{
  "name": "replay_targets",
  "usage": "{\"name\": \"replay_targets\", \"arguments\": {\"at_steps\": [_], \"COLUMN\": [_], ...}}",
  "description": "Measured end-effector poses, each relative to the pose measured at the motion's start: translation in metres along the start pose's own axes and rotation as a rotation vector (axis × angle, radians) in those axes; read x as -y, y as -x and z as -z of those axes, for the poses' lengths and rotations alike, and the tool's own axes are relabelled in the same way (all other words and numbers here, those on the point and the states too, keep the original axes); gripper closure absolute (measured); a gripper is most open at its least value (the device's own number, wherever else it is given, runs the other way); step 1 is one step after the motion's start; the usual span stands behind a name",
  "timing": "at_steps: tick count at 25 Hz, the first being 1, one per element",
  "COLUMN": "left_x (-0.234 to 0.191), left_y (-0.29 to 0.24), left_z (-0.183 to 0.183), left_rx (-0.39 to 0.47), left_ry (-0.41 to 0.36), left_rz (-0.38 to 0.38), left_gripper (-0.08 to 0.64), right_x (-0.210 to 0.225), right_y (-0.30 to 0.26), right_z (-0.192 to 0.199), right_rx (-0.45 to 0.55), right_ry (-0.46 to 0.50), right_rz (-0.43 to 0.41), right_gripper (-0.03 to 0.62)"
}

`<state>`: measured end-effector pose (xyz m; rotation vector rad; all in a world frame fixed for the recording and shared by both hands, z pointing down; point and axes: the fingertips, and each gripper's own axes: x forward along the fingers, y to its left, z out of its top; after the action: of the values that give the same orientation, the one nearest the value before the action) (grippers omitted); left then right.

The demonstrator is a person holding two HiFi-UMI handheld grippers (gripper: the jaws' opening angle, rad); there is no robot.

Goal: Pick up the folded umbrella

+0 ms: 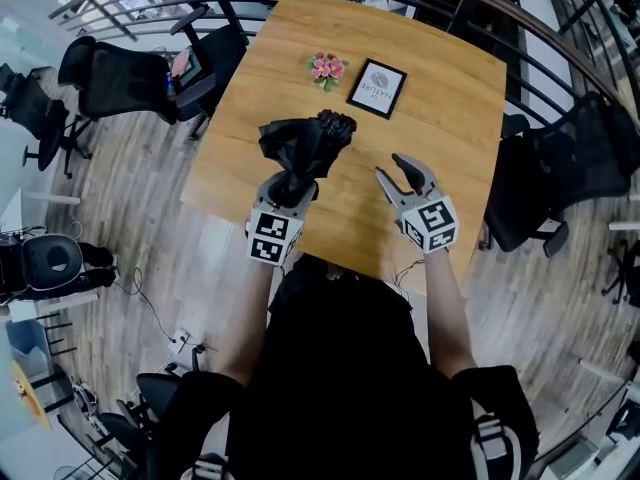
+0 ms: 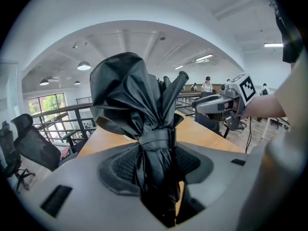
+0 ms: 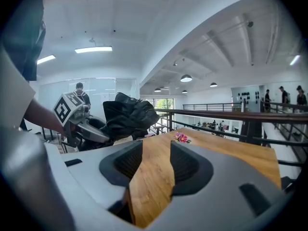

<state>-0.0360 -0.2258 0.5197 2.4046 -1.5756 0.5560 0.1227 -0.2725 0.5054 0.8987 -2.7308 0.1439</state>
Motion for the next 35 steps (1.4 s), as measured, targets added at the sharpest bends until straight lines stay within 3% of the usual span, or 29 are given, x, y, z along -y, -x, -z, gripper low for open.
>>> {"name": "replay_targets", "arguments": {"at_steps": [12, 35], "left_x": [0.029, 0.045], "left_y": [0.011, 0.026], "left_z": [-0.005, 0.002], "left_rx": [0.012, 0.010], "left_ry": [0.005, 0.032], "left_rz": [-0.014, -0.070], "left_gripper": [0.336, 0.336], "right_x": [0.002, 0.000], "right_y": [0.026, 0.048], "right_z": [0.007, 0.020], "right_rx": [-0.008, -0.021], "right_ry": [0.009, 0.020], "right_rz": [-0.003, -0.018], "right_gripper": [0.421, 0.434]}}
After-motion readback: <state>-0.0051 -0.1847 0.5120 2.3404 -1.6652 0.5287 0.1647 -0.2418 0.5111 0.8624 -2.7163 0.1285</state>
